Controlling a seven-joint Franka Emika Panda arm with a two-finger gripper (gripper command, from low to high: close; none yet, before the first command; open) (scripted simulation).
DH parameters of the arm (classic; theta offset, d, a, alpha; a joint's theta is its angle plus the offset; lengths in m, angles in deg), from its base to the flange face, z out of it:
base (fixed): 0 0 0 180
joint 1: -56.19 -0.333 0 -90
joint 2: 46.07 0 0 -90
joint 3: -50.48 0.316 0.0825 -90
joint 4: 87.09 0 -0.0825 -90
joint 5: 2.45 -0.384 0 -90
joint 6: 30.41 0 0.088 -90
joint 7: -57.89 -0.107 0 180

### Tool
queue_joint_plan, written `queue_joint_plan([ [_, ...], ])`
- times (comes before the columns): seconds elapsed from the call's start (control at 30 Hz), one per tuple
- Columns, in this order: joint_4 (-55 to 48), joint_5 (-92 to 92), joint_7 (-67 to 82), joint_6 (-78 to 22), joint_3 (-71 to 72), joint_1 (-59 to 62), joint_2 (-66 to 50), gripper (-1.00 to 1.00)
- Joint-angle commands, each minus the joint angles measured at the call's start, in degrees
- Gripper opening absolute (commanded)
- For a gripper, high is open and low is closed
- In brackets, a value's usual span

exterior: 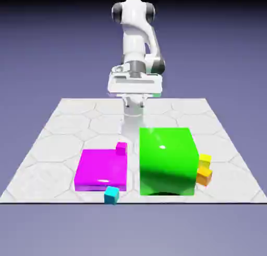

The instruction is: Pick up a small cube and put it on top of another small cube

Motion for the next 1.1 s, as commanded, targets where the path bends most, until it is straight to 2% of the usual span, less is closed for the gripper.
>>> queue_joint_plan([
  [0.0, -1.3, 1.0, 1.0, -1.2, 0.9, -1.0, -2.1, 0.00],
  [0.47, -18.7, 14.6, 14.0, -18.4, 13.5, -15.5, -31.1, 0.00],
  [0.73, -23.2, 11.2, 7.9, -30.2, 13.6, -32.1, -46.7, 0.00],
  [0.8, -22.3, 9.6, 5.9, -30.4, 12.6, -33.1, -46.3, 0.00],
  [0.97, -22.8, 14.7, 2.2, -21.3, 8.4, -35.8, -56.1, 0.00],
  [1.0, -22.8, 14.7, 2.2, -21.3, 8.4, -35.8, -56.1, -1.00],
  [1.07, -22.7, 13.6, 3.0, -23.2, 9.3, -35.2, -54.0, -1.00],
])
